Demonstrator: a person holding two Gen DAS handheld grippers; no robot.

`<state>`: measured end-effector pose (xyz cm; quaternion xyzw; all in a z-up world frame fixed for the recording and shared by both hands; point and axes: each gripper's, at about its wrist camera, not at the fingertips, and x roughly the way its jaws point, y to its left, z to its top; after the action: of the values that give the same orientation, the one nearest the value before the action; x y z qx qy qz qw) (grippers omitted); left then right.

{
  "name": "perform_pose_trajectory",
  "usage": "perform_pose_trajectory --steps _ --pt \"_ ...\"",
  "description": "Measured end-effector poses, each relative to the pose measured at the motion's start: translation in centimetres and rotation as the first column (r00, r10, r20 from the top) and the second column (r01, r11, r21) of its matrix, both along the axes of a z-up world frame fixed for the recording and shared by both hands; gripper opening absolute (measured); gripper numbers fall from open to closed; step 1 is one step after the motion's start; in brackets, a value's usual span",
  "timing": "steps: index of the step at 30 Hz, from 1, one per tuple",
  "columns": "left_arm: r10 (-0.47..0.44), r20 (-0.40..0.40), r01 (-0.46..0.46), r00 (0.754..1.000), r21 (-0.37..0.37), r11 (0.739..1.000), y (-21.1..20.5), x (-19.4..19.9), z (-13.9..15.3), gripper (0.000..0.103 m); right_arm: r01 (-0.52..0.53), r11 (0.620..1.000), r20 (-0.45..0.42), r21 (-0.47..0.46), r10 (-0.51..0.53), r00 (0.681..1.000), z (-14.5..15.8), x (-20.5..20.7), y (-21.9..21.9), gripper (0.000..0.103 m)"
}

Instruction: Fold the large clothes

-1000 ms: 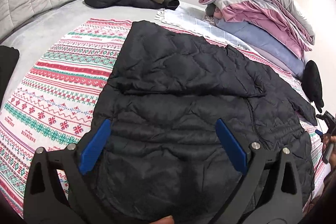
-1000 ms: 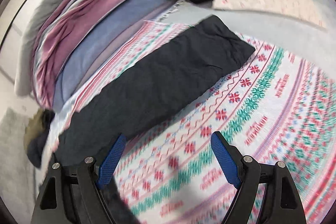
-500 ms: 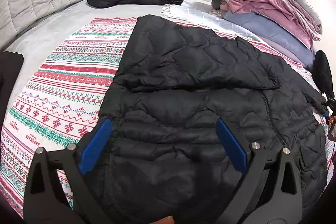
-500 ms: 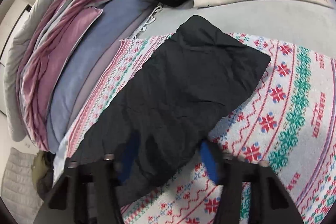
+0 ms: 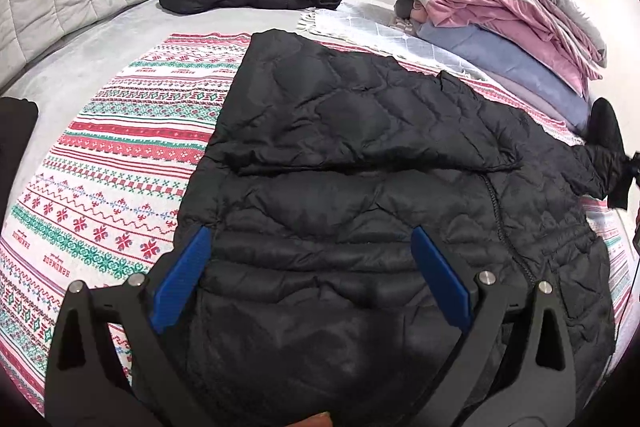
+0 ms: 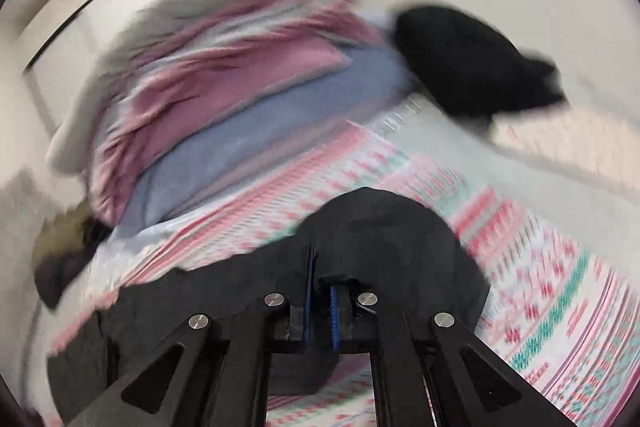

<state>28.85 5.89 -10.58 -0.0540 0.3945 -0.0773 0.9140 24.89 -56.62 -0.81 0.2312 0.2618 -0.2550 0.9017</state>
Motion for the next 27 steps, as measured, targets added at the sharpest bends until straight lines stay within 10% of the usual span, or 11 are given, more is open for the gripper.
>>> perform_pose_trajectory --steps 8,18,21,27 --pt "-0.007 -0.013 0.007 1.000 0.006 1.000 0.2 0.0 -0.1 0.099 -0.359 0.893 -0.122 -0.273 0.338 0.933 4.4 5.8 16.3 0.007" --pt "-0.005 -0.024 0.004 1.000 -0.013 1.000 0.9 0.1 -0.1 0.099 -0.743 0.639 -0.442 -0.201 0.617 0.651 -5.8 12.3 35.1 0.008" --pt "-0.008 -0.031 0.008 0.999 -0.011 1.000 0.9 0.1 -0.1 0.099 -0.765 0.630 -0.551 -0.135 0.594 0.586 -11.2 13.6 37.3 0.011" --pt "-0.015 -0.047 0.014 0.999 -0.010 1.000 0.8 0.3 -0.4 0.099 -0.711 0.704 -0.496 -0.004 0.615 0.612 -12.5 13.6 35.5 0.027"
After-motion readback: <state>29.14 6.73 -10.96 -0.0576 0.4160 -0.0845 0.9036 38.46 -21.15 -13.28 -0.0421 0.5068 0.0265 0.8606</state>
